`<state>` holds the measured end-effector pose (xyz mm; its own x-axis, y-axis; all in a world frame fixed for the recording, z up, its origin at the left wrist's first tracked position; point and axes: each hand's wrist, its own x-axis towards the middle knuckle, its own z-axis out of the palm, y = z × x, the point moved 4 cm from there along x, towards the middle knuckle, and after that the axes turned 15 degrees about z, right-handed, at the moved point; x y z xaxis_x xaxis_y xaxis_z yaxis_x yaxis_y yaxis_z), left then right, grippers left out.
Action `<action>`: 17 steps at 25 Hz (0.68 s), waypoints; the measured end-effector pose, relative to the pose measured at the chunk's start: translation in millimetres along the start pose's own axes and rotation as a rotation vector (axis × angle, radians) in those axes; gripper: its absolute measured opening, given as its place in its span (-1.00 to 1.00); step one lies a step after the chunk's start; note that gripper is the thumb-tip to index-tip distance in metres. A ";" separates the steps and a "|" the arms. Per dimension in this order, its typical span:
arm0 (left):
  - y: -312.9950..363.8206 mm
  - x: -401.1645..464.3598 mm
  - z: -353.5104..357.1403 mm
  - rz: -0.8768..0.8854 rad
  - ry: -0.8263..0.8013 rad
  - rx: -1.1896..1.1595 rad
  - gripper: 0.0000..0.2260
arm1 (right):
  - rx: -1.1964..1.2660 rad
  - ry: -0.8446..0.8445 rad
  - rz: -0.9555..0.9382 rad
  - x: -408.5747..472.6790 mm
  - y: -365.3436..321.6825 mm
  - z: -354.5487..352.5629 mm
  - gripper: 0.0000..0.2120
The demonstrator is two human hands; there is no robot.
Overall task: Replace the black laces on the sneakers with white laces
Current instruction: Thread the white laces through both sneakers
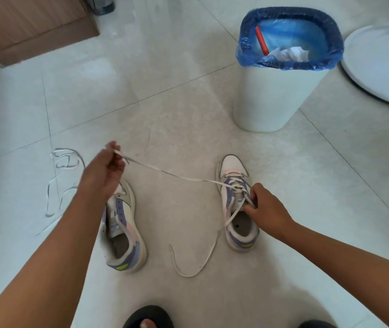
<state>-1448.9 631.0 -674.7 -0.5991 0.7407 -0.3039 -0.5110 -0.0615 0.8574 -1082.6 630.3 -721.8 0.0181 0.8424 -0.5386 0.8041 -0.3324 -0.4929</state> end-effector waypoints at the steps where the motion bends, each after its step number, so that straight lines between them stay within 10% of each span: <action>1: -17.5 -12.9 10.4 -0.041 -0.057 0.074 -0.84 | -0.054 0.039 -0.039 -1.9 -2.4 -1.5 -0.83; 6: -100.6 -84.2 62.9 -0.257 -0.278 0.322 -0.91 | -0.228 0.212 -0.338 -6.6 -20.0 1.7 -0.87; 17: -134.5 -104.5 88.9 -0.238 -0.331 0.515 -0.80 | -0.121 0.126 -0.183 7.5 -14.6 16.4 -0.86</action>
<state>-1262.8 621.3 -721.3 -0.2430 0.8661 -0.4369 -0.1964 0.3972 0.8965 -1104.0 634.5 -729.8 -0.0669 0.9326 -0.3548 0.8659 -0.1224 -0.4850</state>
